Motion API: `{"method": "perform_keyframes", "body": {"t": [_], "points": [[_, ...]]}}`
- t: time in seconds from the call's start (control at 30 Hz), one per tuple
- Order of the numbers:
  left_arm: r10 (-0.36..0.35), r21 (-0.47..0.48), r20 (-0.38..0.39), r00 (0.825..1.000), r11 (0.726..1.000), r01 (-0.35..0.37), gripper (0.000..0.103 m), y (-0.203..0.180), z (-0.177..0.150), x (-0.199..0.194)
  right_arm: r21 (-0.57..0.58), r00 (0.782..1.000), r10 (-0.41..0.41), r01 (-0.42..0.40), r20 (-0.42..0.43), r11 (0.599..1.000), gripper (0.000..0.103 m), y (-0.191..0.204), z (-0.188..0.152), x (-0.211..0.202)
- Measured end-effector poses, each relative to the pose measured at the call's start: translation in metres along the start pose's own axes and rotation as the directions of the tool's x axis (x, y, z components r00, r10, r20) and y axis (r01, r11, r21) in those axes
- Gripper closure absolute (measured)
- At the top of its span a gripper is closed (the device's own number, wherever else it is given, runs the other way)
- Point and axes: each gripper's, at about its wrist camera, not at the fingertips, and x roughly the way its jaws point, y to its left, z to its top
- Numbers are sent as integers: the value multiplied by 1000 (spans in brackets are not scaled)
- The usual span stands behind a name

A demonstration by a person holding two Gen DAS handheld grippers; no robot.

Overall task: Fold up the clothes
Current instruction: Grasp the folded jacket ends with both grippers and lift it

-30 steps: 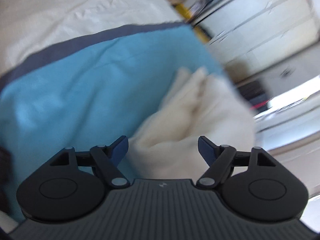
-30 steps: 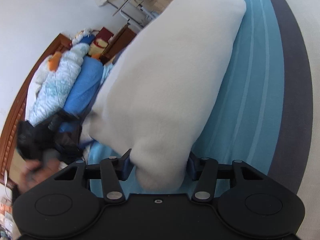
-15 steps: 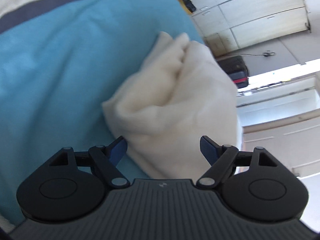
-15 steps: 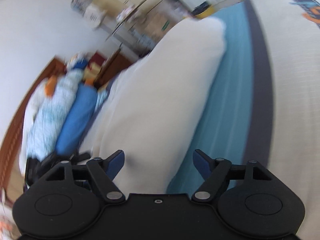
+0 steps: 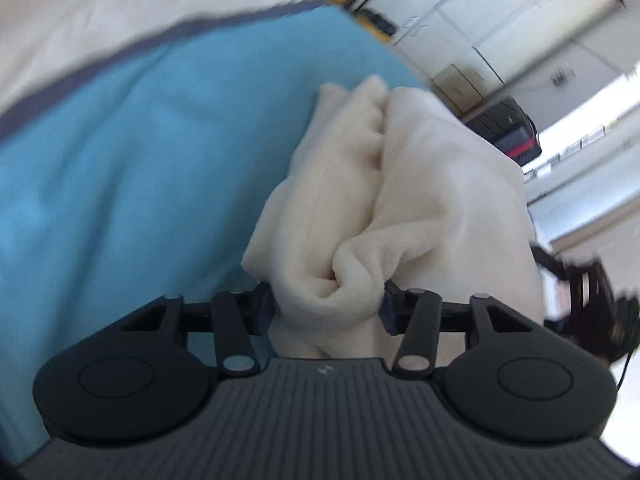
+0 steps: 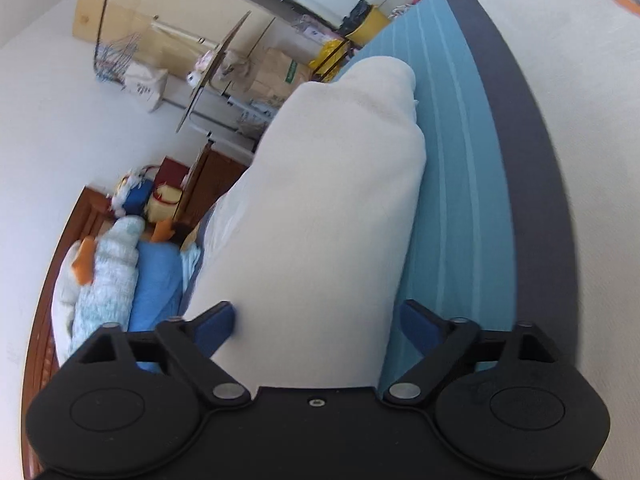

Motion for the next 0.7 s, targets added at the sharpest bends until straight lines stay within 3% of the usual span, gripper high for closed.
{"method": "perform_keyframes", "body": {"t": [0.07, 0.13, 0.2, 0.23, 0.27, 0.37, 0.47, 0.57, 0.63, 0.7], "points": [[18, 65, 31, 999, 998, -20, 59, -11, -2, -1, -38, 1000, -7, 6, -13, 999, 2, 4, 6, 20], [16, 62, 46, 999, 998, -19, 59, -9, -1, -5, -83, 1000, 2, -3, -11, 997, 2, 11, 12, 34], [0, 30, 54, 999, 1000, -1, 59, -3, 1, -9, -107, 1000, -13, 12, -2, 994, 10, 21, 17, 41], [-14, 13, 62, 998, 1000, 13, 59, -1, 1, -9, -166, 999, -45, 48, 22, 985, 26, 30, 16, 39], [-21, 7, 75, 997, 1000, 20, 60, 0, 1, -9, -291, 995, -79, 91, 55, 952, 40, 48, 9, 34], [19, 35, 103, 995, 999, -22, 61, -8, 2, -3, -585, 979, -131, 197, 153, 787, 49, 99, -16, 17], [52, 78, 119, 991, 995, -62, 62, -18, 1, 0, -663, 974, -94, 208, 204, 719, 51, 125, -32, -5], [32, 142, 167, 985, 988, -56, 65, -28, 1, -8, -730, 956, -59, 258, 287, 633, 51, 136, -49, -24], [-12, 163, 169, 986, 986, -16, 64, -31, 1, -9, -715, 949, -64, 276, 308, 643, 51, 132, -44, -28], [-38, 164, 143, 989, 986, 15, 63, -32, 2, -5, -644, 947, -113, 289, 301, 708, 50, 119, -27, -27]]}}
